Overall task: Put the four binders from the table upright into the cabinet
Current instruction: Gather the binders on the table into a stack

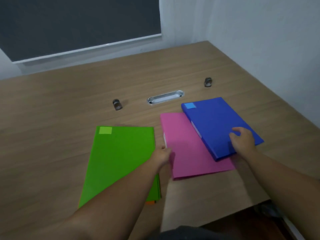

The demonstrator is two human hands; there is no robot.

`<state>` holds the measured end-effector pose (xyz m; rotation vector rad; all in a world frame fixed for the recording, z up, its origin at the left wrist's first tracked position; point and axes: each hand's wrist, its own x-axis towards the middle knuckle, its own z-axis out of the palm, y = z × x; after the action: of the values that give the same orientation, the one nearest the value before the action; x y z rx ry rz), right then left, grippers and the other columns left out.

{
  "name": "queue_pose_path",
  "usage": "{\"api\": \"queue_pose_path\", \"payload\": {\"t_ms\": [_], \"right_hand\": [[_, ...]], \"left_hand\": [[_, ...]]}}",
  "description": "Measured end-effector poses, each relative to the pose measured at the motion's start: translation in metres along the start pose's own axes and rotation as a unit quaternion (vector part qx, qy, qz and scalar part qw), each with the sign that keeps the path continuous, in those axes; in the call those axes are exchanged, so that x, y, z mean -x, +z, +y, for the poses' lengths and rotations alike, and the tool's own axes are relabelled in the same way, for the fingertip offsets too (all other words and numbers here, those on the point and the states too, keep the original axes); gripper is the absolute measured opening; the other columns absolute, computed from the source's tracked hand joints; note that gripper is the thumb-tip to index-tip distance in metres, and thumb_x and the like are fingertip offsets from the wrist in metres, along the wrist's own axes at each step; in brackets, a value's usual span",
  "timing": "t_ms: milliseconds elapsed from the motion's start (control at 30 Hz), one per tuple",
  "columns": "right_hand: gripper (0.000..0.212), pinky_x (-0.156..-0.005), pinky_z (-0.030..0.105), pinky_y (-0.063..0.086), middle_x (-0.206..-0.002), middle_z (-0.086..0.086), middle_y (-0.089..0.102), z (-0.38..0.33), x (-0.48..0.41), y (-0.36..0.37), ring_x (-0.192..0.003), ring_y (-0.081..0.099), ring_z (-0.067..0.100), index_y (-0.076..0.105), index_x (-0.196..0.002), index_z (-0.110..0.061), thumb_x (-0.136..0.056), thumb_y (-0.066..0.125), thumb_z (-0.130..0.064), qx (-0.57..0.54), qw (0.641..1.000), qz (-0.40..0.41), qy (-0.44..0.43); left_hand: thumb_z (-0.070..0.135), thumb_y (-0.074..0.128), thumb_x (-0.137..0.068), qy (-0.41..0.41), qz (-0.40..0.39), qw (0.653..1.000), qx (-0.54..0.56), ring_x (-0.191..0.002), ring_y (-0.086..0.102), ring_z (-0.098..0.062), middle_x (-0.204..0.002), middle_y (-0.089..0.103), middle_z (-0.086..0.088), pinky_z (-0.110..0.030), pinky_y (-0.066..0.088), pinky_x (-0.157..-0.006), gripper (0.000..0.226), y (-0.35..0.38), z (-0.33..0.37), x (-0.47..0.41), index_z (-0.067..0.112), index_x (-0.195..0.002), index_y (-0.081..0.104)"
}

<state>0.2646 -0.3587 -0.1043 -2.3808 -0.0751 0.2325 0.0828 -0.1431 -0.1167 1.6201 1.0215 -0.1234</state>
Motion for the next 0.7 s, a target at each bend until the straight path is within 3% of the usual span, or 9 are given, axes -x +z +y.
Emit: {"api": "queue_pose_path", "payload": {"t_ms": [33,100,167,267,400,500,700], "right_hand": [[0.043,-0.106,0.045,0.035,-0.138,0.020,0.049,0.006,-0.016,-0.006,-0.126,0.045,0.038,0.053,-0.130,-0.003,-0.090,0.055,-0.020,0.016,1.000,0.002,0.021],[0.050,-0.106,0.043,0.033,-0.140,0.021,0.046,0.017,-0.048,-0.016,-0.128,0.043,0.038,0.047,-0.135,-0.004,-0.091,0.054,-0.027,0.032,0.997,-0.025,0.067],[0.058,-0.105,0.044,0.035,-0.140,0.023,0.047,0.028,-0.075,-0.021,-0.127,0.045,0.040,0.042,-0.138,-0.001,-0.091,0.057,-0.033,0.044,0.994,-0.064,0.082],[0.070,-0.102,0.046,0.038,-0.141,0.023,0.046,0.037,-0.107,-0.026,-0.126,0.045,0.042,0.040,-0.138,0.002,-0.087,0.062,-0.040,0.056,0.991,-0.101,0.071],[0.074,-0.099,0.047,0.044,-0.136,0.014,0.055,0.043,-0.128,-0.019,-0.119,0.053,0.036,0.047,-0.133,-0.006,-0.076,0.074,-0.045,0.028,0.980,-0.193,0.028],[0.108,-0.106,0.052,0.036,-0.152,0.013,0.029,0.053,-0.126,-0.004,-0.134,0.036,0.036,0.017,-0.147,-0.006,-0.069,0.077,-0.051,0.123,0.970,-0.209,0.004],[0.121,-0.110,0.053,0.031,-0.157,0.012,0.014,0.054,-0.090,0.018,-0.140,0.024,0.035,0.003,-0.152,-0.016,-0.065,0.073,-0.062,0.174,0.959,-0.223,-0.025]], "left_hand": [[0.018,0.053,-0.099,0.000,-0.002,1.000,0.016,-0.064,0.066,-0.001,-0.086,0.063,-0.009,-0.016,0.045,-0.050,0.016,0.007,0.003,-0.004,0.007,-0.104,0.062],[0.025,0.052,-0.100,-0.008,0.012,1.000,0.016,-0.109,0.067,-0.020,-0.118,0.065,-0.014,-0.026,0.052,-0.082,0.037,0.017,0.008,-0.012,0.000,-0.128,0.057],[0.030,0.052,-0.099,-0.034,0.040,0.998,0.034,-0.120,0.061,-0.033,-0.132,0.062,-0.019,-0.039,0.049,-0.098,0.045,0.025,0.011,-0.019,-0.001,-0.132,0.056],[0.035,0.049,-0.100,-0.059,0.079,0.994,0.045,-0.118,0.061,-0.040,-0.127,0.062,-0.029,-0.047,0.050,-0.096,0.049,0.032,0.015,-0.029,-0.006,-0.124,0.061],[0.040,0.038,-0.103,-0.070,0.104,0.992,0.013,-0.114,0.061,-0.044,-0.121,0.062,-0.036,-0.047,0.050,-0.094,0.059,0.035,0.017,-0.040,-0.011,-0.117,0.063],[0.048,0.037,-0.102,-0.095,0.103,0.990,0.029,-0.118,0.060,-0.040,-0.128,0.061,-0.029,-0.046,0.050,-0.100,0.061,0.039,0.024,-0.043,-0.004,-0.126,0.060],[0.070,0.045,-0.088,-0.139,0.117,0.975,0.125,-0.123,0.056,-0.035,-0.139,0.056,-0.016,-0.049,0.045,-0.106,0.081,0.051,0.031,-0.049,0.007,-0.139,0.052]]}}
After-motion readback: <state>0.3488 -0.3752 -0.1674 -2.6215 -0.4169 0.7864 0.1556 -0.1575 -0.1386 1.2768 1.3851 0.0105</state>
